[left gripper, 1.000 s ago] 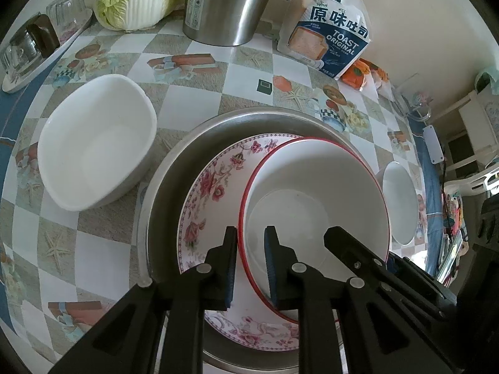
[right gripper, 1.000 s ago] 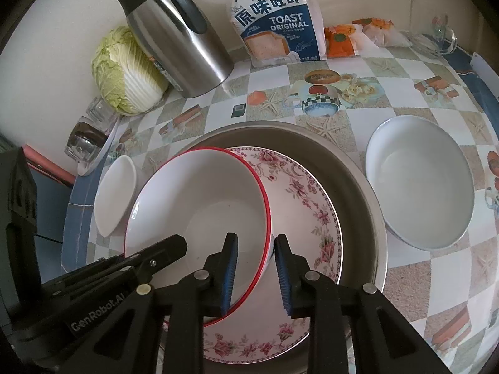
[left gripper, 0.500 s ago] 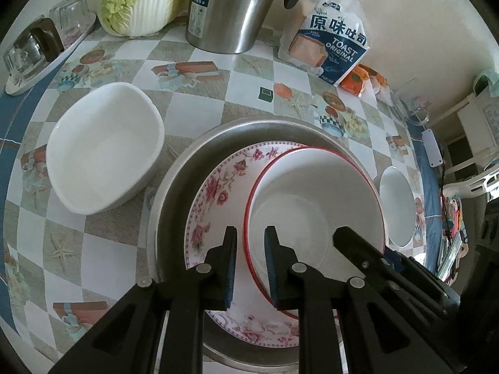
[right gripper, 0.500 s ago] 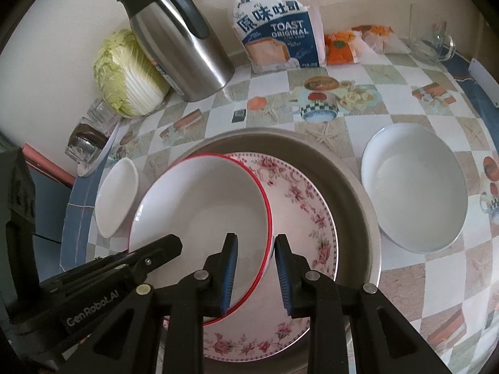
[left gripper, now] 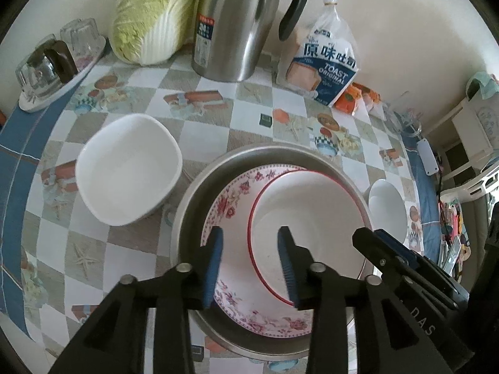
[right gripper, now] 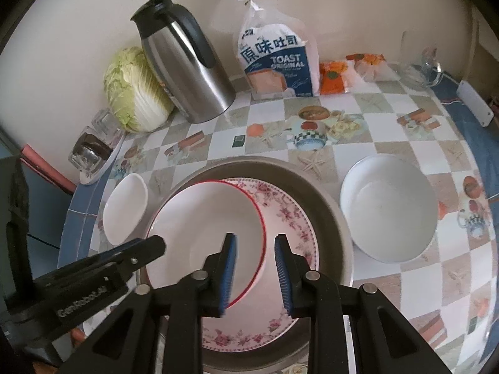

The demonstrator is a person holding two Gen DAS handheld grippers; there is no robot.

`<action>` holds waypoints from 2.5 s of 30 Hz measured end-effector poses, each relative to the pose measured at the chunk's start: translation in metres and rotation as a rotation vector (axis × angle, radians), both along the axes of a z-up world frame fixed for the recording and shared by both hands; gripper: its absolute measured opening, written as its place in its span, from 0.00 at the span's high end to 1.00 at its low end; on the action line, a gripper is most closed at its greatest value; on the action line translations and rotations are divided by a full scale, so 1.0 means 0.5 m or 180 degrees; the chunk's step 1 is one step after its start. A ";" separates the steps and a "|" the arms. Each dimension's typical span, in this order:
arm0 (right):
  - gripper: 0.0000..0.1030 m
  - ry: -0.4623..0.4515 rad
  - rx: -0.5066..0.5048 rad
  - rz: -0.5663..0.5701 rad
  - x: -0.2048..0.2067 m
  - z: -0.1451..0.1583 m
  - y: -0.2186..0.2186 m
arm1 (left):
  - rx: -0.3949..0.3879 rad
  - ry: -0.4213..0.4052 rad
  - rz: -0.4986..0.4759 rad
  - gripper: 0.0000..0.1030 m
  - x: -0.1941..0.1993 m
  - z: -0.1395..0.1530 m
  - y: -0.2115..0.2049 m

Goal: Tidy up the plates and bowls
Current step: 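Open both grippers and release the red-rimmed bowl, then move both grippers toward the white square bowl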

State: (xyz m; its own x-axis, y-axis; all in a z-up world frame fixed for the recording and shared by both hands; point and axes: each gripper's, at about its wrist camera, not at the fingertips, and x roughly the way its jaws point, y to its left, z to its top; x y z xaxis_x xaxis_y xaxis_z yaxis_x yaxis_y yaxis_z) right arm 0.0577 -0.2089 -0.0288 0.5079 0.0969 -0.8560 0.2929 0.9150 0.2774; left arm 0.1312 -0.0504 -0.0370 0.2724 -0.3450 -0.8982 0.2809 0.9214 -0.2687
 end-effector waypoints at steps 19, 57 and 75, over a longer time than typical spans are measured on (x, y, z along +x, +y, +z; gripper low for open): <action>0.15 -0.0077 -0.0166 0.0016 -0.005 0.011 0.011 | 0.0302 -0.0202 0.0422 0.17 0.011 0.005 0.076; 0.02 -0.0686 -0.0210 0.0723 0.071 0.066 0.278 | 0.0394 -0.0238 0.1600 0.09 0.042 -0.011 0.359; 0.31 -0.0680 -0.0338 0.0728 0.134 0.027 0.302 | -0.0092 -0.0262 0.1689 0.09 0.096 -0.061 0.387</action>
State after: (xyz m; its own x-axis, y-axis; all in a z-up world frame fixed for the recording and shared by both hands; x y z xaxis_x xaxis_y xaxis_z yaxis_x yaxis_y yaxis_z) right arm 0.1247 -0.0580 -0.0153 0.6524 0.1451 -0.7439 0.0218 0.9775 0.2098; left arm 0.1793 0.1429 -0.0673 0.4851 -0.1650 -0.8587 -0.2001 0.9350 -0.2927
